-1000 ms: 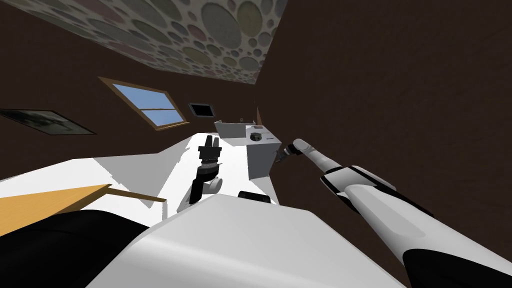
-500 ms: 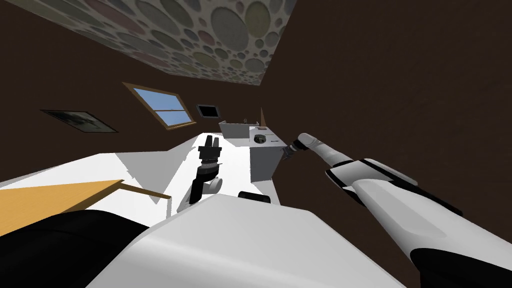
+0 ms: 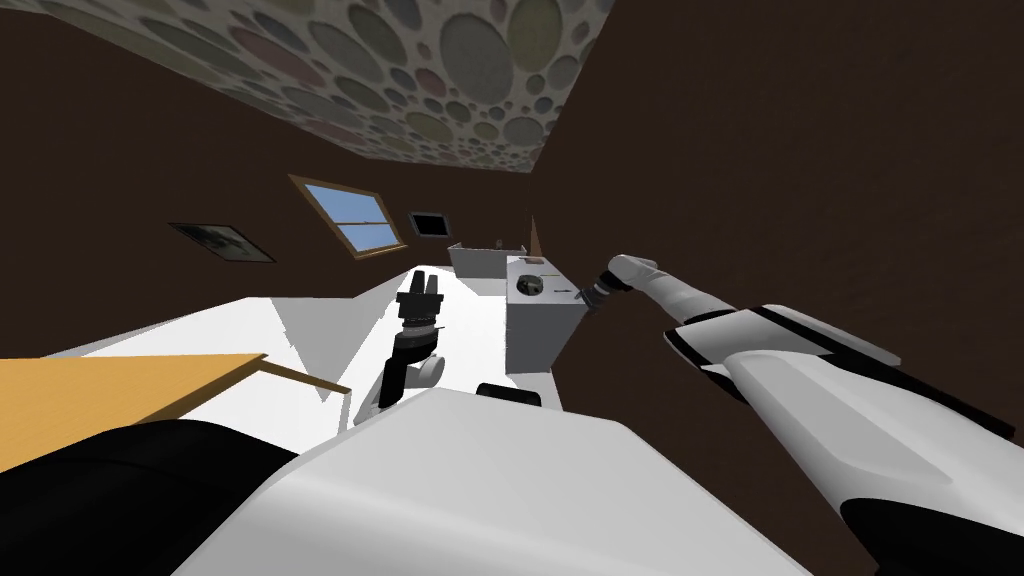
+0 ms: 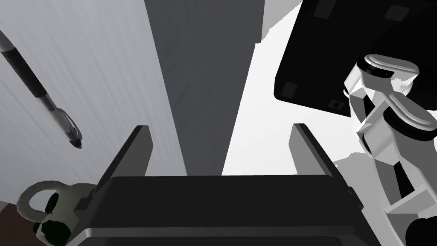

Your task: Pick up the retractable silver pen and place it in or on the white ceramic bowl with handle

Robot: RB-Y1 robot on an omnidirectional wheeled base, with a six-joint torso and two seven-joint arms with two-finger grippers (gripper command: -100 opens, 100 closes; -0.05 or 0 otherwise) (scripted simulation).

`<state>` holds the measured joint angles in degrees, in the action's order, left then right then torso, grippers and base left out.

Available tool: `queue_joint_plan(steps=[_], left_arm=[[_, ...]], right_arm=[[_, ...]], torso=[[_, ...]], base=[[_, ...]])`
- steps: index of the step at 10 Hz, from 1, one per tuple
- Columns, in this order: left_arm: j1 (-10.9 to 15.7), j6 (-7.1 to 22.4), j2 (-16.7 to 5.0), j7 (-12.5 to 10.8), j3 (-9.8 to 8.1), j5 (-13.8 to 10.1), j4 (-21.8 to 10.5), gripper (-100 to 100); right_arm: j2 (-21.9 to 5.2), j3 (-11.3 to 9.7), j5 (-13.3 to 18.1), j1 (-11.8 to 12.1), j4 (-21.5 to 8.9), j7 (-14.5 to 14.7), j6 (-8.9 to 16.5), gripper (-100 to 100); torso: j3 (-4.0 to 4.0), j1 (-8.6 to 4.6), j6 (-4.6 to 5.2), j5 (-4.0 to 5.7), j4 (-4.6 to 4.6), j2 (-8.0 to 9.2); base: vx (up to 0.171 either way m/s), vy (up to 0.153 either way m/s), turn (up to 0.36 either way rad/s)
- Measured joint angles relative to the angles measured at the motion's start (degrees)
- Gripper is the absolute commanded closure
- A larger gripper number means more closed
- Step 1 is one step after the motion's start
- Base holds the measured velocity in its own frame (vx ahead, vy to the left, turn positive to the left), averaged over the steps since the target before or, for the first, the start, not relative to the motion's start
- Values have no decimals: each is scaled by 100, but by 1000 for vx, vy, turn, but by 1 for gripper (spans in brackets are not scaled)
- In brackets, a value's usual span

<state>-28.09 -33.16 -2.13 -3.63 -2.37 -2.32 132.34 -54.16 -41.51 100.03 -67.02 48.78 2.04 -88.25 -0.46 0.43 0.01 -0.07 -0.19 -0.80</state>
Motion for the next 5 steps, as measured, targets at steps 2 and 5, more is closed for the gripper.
queue_joint_plan(steps=[2,5], left_arm=[[-1,0,0,0,-1,0,1,0],[0,0,0,0,-1,0,1,0]], right_arm=[[-118,-108,229,-195,-132,-50,-245,-100],[-144,-230,445,-359,-280,-111,-640,-100]], torso=[[-25,-7,1,2,-11,-41],[-3,-10,3,2,-3,1]], base=[[317,62,152],[163,31,109]])
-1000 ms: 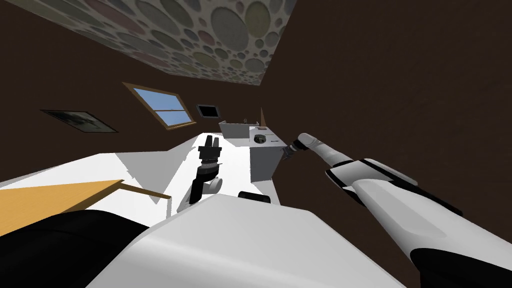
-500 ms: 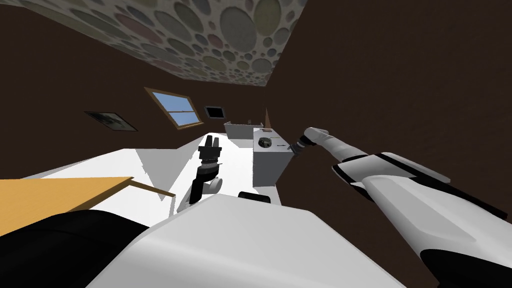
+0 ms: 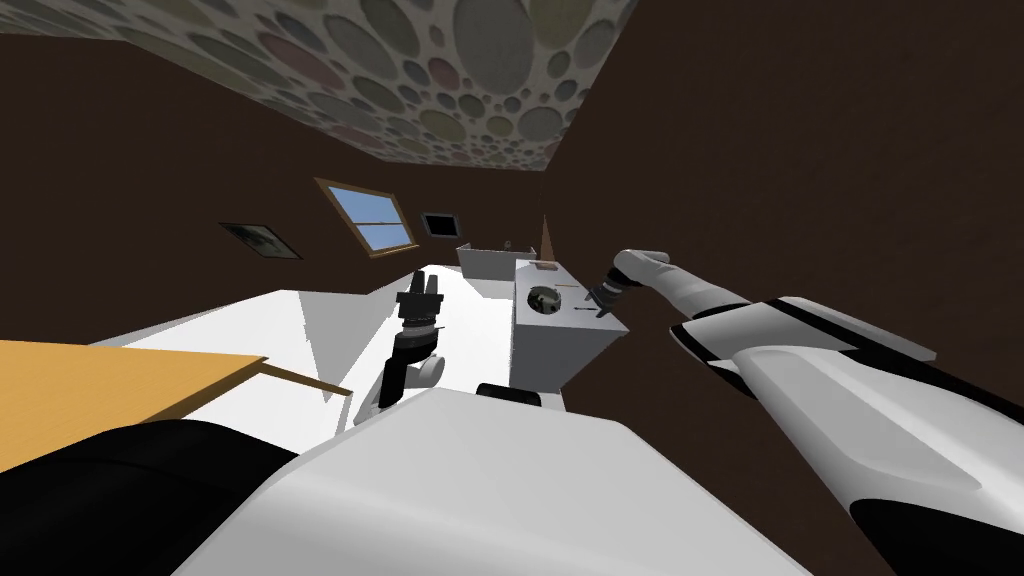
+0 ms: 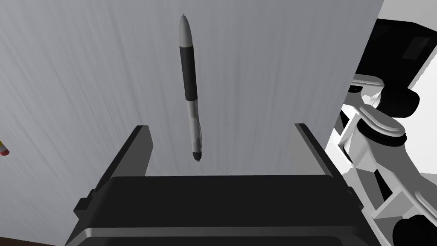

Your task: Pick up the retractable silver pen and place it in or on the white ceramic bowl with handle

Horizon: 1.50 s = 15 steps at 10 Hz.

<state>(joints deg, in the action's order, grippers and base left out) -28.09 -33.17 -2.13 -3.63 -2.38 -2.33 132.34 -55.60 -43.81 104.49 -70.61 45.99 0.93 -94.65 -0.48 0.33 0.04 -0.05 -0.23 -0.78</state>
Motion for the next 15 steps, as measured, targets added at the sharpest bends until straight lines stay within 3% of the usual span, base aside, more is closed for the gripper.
queue_joint_plan(steps=[1,2,3,6,7,11,12,13,15], left_arm=[[1,0,0,0,0,0,0,0],[2,0,0,0,0,0,-1,0],[2,1,0,0,0,0,-1,0],[2,1,0,0,0,0,-1,0],[2,1,0,0,0,0,-1,0],[2,1,0,0,0,0,-1,0],[2,1,0,0,0,0,-1,0],[2,1,0,0,0,0,-1,0],[2,1,0,0,0,0,-1,0]], right_arm=[[-12,-16,26,-2,6,-21,-102,-100],[-11,-18,29,-1,6,-23,-121,0],[-10,-18,29,-1,6,-23,-119,-100],[-36,-39,-9,293,48,68,133,-100],[-38,-38,-10,301,51,75,159,100],[-41,-34,-10,291,51,71,159,100],[-41,-34,-10,291,51,71,159,0],[-41,-34,-10,291,51,71,159,100],[-34,-23,11,99,15,28,-18,100]], torso=[[21,-15,3,5,7,41],[42,-17,5,6,17,72],[50,-16,5,5,21,84],[54,-15,6,6,22,91],[50,-18,5,9,18,88],[46,-30,8,18,12,87],[46,-31,8,18,12,86],[46,-32,9,18,12,86],[48,-28,5,14,15,86]], base=[[-5,-5,15],[0,0,0],[0,10,-28],[0,7,-20],[0,0,0],[0,0,3],[0,0,0],[7,0,44],[-1,-11,30]])
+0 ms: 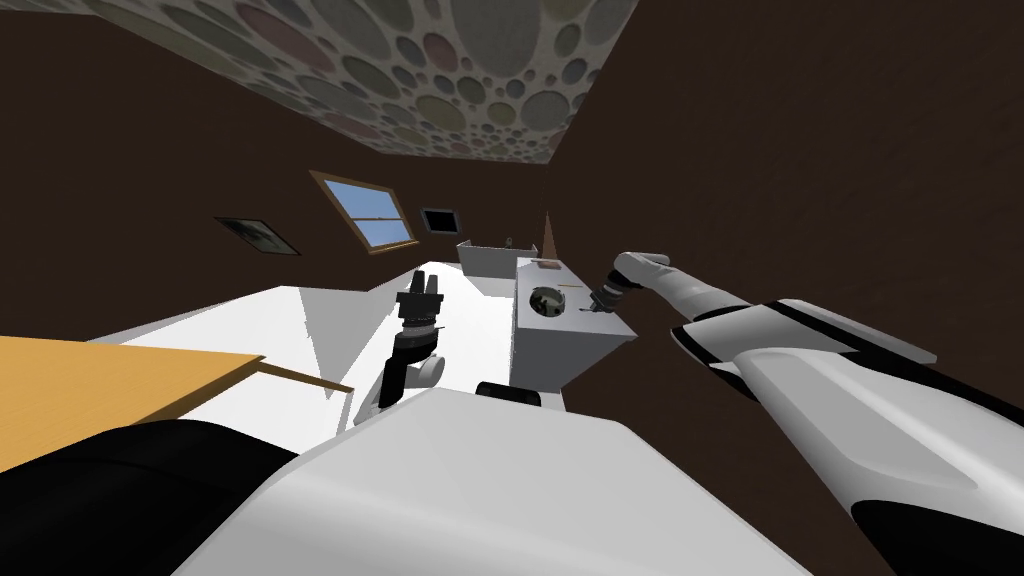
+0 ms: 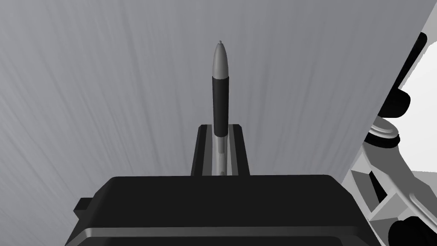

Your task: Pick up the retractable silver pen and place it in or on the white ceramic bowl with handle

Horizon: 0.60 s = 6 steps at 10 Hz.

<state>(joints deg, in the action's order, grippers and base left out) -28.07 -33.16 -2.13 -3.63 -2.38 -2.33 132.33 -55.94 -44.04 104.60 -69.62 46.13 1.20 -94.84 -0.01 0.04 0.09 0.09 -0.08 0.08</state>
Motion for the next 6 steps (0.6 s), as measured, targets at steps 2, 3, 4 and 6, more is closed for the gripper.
queue_joint_plan(steps=[2,3,4,6], left_arm=[[0,0,0,0,0,0,0,0],[0,0,0,0,0,0,0,0],[0,0,0,0,0,0,0,0],[0,0,0,0,0,0,0,0]], right_arm=[[1,4,1,-15,-3,-5,-19,100],[18,-10,-1,-41,-50,13,54,100],[14,-20,-18,-58,-34,1,160,100],[0,-43,-67,-103,-10,-25,364,100]], torso=[[-1,-2,3,3,-3,0],[-1,-2,3,3,-2,0],[0,-1,3,2,-1,2],[3,1,6,0,2,5]], base=[[-3,0,-8],[-10,2,-20],[-10,2,-26],[-10,4,-42]])
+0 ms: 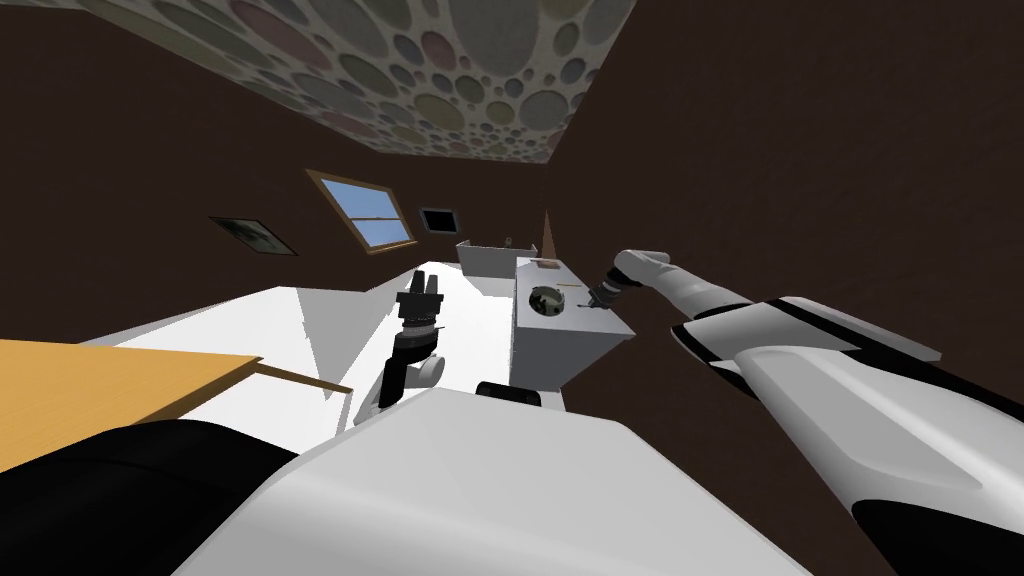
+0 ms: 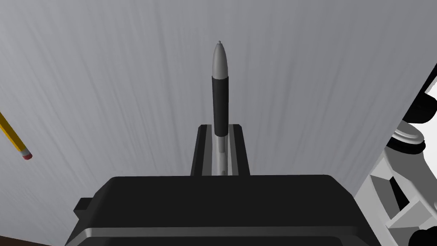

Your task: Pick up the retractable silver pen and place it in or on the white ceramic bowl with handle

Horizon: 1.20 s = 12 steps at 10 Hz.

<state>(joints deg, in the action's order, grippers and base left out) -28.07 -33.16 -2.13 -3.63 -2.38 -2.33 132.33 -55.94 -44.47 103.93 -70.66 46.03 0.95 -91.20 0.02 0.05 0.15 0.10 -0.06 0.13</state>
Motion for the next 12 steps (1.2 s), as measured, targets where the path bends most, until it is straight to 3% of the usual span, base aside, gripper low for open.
queue_joint_plan(steps=[3,5,7,8,12], left_arm=[[0,0,0,0,0,0,0,0],[0,0,0,0,0,0,0,0],[0,0,0,0,0,0,0,0],[0,0,0,0,0,0,0,0],[1,0,1,0,1,0,0,0]], right_arm=[[54,-92,-244,-168,-61,-94,320,100],[109,-156,-432,-399,-260,-81,358,100],[11,-225,-660,-521,-69,-290,396,100],[52,-276,-717,-654,-223,-292,415,100],[-112,-597,-858,-1141,-388,-398,523,100]], torso=[[4,3,3,-1,3,5],[3,-1,5,1,3,4],[5,1,6,2,3,6],[3,5,4,2,1,4],[9,51,-5,-11,6,13]], base=[[-12,4,-79],[-5,-5,-64],[-6,8,-4],[-18,43,90],[-26,95,121]])
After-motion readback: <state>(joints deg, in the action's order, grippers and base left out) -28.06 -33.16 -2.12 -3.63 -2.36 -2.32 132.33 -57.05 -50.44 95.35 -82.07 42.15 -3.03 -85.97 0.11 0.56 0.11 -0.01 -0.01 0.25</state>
